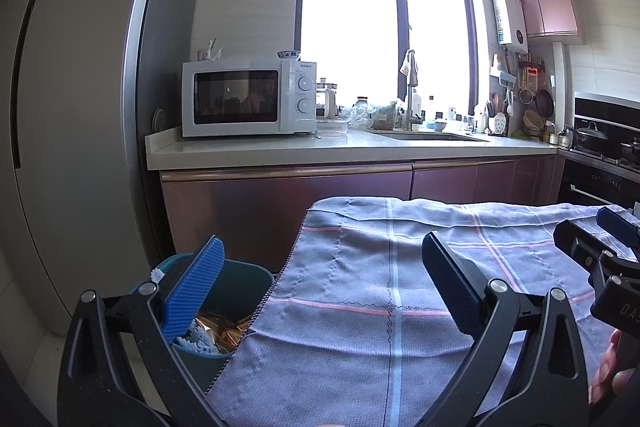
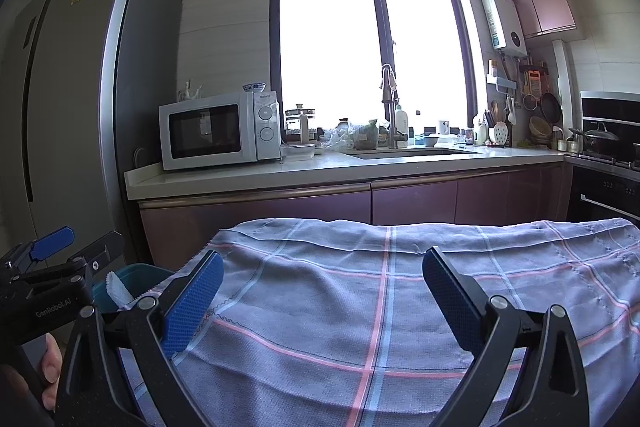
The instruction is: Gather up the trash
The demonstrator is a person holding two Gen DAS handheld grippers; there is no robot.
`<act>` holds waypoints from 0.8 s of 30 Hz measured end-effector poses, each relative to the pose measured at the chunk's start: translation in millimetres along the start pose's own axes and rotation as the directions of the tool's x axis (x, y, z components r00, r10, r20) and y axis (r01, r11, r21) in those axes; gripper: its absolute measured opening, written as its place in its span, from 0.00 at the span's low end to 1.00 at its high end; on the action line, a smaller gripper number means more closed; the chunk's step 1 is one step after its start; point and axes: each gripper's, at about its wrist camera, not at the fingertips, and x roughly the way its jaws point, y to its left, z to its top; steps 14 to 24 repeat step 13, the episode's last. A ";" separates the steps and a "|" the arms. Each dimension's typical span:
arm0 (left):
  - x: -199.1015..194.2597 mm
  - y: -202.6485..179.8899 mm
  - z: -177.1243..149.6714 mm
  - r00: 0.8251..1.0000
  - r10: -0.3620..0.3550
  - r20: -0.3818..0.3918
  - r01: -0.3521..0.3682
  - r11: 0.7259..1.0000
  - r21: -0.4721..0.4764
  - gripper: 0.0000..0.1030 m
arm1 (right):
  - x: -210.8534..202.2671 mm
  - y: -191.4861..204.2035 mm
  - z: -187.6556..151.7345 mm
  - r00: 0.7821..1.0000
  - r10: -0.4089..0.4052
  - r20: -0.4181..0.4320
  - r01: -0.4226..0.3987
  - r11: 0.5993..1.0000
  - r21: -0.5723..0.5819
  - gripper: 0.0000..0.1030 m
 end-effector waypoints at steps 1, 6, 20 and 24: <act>0.8 -1.0 0.7 1.000 -0.002 0.001 0.002 1.000 0.004 0.94 | -0.1 -0.6 -0.1 1.000 -0.001 -0.001 0.001 1.000 0.000 0.94; 7.2 -9.4 4.5 0.998 -0.051 -0.040 0.052 0.999 0.013 0.95 | 1.7 -11.3 1.7 1.000 0.003 -0.022 -0.002 1.000 0.016 0.94; 76.2 -26.2 11.4 0.934 -0.167 -0.316 0.160 0.986 -0.049 0.95 | 14.8 -72.2 6.6 0.984 -0.071 -0.162 0.079 0.996 0.041 0.94; 76.2 -26.2 11.4 0.934 -0.167 -0.316 0.160 0.986 -0.049 0.95 | 14.8 -72.2 6.6 0.984 -0.071 -0.162 0.079 0.996 0.041 0.94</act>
